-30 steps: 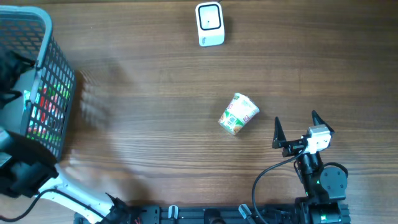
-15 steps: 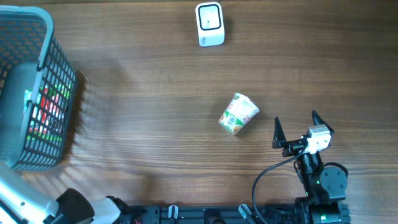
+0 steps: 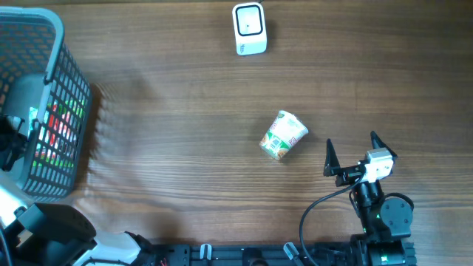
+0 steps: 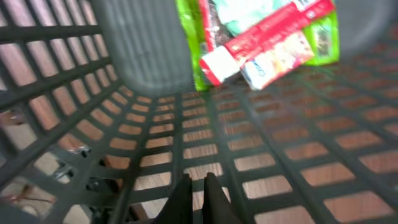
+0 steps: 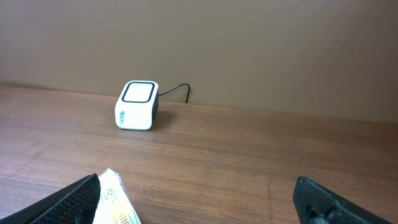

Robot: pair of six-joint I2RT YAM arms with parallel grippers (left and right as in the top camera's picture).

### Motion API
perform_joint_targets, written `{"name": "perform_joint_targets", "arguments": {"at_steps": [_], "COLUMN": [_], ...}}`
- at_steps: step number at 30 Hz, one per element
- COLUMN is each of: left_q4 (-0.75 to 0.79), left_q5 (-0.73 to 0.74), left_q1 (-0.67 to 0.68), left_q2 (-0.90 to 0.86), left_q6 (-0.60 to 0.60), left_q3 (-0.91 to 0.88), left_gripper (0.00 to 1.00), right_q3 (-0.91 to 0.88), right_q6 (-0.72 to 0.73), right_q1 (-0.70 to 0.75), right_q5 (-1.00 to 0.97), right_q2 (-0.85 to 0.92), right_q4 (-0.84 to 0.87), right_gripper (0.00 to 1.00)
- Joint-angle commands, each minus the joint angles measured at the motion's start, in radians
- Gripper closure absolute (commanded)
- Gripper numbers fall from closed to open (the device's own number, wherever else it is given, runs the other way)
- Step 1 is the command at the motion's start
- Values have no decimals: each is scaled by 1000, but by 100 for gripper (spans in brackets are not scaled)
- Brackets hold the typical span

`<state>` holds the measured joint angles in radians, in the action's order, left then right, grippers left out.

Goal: Scan the item barcode
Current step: 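Return left gripper to basket and grasp the green snack bag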

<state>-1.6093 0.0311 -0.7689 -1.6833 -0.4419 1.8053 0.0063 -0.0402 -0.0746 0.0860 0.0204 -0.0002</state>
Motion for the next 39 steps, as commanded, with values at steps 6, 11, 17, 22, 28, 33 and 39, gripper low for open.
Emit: {"name": "perform_joint_targets", "arguments": {"at_steps": [6, 11, 17, 22, 28, 33, 39], "left_q4": [-18, 216, 406, 427, 423, 386, 491], "left_q5": [373, 354, -31, -21, 153, 231, 184], "left_q1": [-1, -2, -2, -4, 1, 1, -2], "left_q2": [8, 8, -22, -164, -389, -457, -460], "left_q6": [160, 182, 305, 528, 833, 1001, 1041], "left_q3": [-3, -3, -3, -3, -3, -13, -146], "left_gripper": [96, 0, 0, 0, 0, 0, 0], "right_q3": [-1, -1, -1, -1, -1, -1, -1], "right_q6": [-12, -11, -12, -12, -11, -12, -11], "right_q1": [5, 5, 5, 5, 5, 5, 5], "right_q5": [9, 9, 9, 9, 9, 9, 9], "right_q2": [-4, -4, -4, -4, -4, -4, -4], "right_q4": [5, 5, 5, 5, 5, 5, 5], "right_gripper": [0, 0, 0, 0, 0, 0, 0]}}
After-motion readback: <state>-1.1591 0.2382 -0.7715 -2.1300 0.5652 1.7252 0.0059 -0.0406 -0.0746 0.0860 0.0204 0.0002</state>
